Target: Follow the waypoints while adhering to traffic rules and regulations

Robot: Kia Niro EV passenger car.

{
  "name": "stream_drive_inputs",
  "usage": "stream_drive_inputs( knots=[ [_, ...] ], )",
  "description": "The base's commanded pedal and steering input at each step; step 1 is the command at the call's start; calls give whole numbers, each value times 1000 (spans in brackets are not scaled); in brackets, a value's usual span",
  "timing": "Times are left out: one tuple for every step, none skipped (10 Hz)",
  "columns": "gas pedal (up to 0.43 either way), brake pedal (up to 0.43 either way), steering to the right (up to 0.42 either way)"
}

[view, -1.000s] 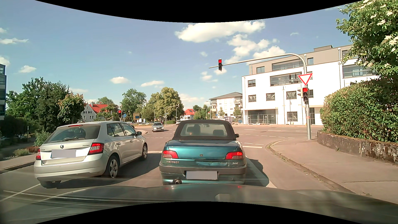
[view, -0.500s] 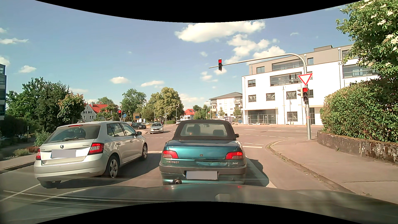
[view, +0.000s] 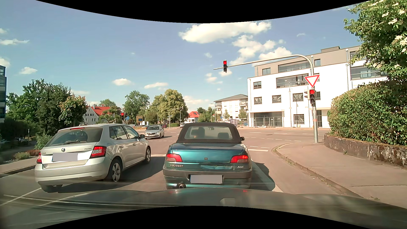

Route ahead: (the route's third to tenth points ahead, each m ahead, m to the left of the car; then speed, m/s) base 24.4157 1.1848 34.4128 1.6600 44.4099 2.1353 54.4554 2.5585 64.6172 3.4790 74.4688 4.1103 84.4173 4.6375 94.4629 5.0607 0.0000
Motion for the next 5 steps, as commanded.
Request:
stream_drive_inputs(
  knots=[
    [0,665,3],
    [0,659,3],
    [0,659,3],
    [0,659,3],
    [0,659,3]
  ],
)
